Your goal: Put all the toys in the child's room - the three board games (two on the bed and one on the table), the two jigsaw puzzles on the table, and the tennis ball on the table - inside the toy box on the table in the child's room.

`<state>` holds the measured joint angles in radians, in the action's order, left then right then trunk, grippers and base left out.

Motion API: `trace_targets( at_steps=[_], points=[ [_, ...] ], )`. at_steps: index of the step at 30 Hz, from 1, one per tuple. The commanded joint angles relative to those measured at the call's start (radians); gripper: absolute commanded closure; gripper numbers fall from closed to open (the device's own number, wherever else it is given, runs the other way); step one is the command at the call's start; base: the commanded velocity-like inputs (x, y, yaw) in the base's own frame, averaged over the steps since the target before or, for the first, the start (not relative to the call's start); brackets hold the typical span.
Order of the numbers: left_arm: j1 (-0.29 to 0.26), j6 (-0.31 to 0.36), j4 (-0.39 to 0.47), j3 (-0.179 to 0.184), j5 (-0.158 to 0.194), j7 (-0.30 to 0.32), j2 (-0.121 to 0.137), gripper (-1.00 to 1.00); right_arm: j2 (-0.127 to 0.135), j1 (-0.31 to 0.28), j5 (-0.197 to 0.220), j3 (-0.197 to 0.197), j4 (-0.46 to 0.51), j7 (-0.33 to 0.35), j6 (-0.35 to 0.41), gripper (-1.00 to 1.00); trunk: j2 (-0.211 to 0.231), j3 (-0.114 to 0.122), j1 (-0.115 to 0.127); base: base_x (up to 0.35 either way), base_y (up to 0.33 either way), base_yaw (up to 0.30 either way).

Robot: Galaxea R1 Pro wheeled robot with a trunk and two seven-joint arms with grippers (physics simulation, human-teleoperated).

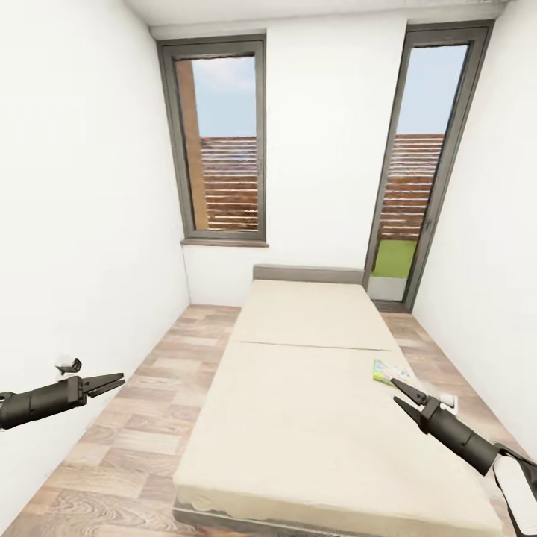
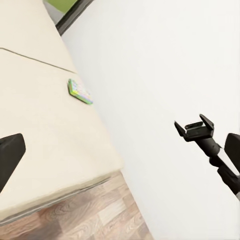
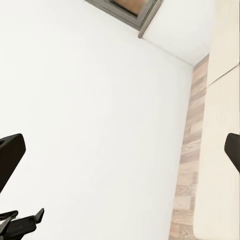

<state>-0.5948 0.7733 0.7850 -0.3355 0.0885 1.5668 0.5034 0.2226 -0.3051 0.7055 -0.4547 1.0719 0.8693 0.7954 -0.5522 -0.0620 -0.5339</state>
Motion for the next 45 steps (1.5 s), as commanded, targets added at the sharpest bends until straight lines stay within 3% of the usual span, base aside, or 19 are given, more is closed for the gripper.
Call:
trace_targets(
  at_steps=[1, 13, 24, 45],
  points=[
    [0.000, 0.011, 0.000, 0.000, -0.001, 0.004, -0.001, -1.00, 0.000, -0.001, 0.002, -0.001, -0.001, 0.002, 0.005, -1.00, -0.002, -0.003, 0.000, 0.000, 0.000, -0.277],
    [0.000, 0.011, 0.000, 0.001, -0.001, 0.004, -0.004, -1.00, 0.000, -0.001, 0.002, -0.002, -0.007, 0.002, 0.003, -1.00, -0.002, -0.011, 0.000, 0.000, 0.000, -0.274],
    [0.000, 0.011, 0.000, 0.003, -0.002, 0.004, -0.005, -1.00, -0.005, 0.004, -0.005, -0.083, -0.070, 0.003, -0.014, -1.00, -0.002, -0.014, 0.000, 0.000, -0.184, -0.091],
    [0.000, 0.011, 0.000, 0.003, -0.002, 0.004, -0.011, -1.00, -0.013, 0.000, -0.013, -0.079, -0.084, 0.001, -0.035, -1.00, -0.002, -0.014, 0.000, 0.000, -0.101, -0.001]
  ],
)
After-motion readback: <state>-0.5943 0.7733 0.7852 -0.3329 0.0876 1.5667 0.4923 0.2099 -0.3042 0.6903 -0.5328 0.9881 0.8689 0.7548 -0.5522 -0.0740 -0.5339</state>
